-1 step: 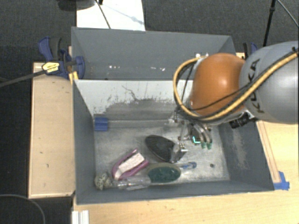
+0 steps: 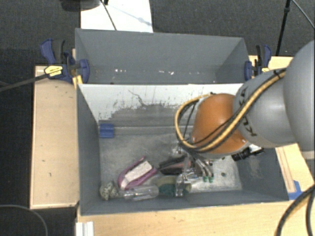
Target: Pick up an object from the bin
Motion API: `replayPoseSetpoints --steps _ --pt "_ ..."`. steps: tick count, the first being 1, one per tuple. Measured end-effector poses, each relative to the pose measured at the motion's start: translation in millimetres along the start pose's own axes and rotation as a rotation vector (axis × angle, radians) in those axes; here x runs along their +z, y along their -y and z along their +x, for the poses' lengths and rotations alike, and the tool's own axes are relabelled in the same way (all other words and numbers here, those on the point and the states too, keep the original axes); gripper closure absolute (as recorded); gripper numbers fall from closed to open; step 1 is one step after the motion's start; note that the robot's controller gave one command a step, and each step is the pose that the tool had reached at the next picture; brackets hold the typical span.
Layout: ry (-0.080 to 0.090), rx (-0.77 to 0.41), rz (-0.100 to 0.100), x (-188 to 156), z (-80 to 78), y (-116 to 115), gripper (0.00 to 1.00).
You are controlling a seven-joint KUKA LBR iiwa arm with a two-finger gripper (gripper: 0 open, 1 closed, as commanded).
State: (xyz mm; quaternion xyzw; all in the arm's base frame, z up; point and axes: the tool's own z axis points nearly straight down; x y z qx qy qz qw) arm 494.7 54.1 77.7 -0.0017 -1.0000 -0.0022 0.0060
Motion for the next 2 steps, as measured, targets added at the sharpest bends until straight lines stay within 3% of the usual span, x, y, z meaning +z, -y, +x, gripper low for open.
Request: replayPoseSetpoints --steps 1,2 --pt "0.001 0.002 0.000 -1 0.2 0 1.00" --pt "0.020 -0.229 0.006 -159 -10.5 12 1.00"
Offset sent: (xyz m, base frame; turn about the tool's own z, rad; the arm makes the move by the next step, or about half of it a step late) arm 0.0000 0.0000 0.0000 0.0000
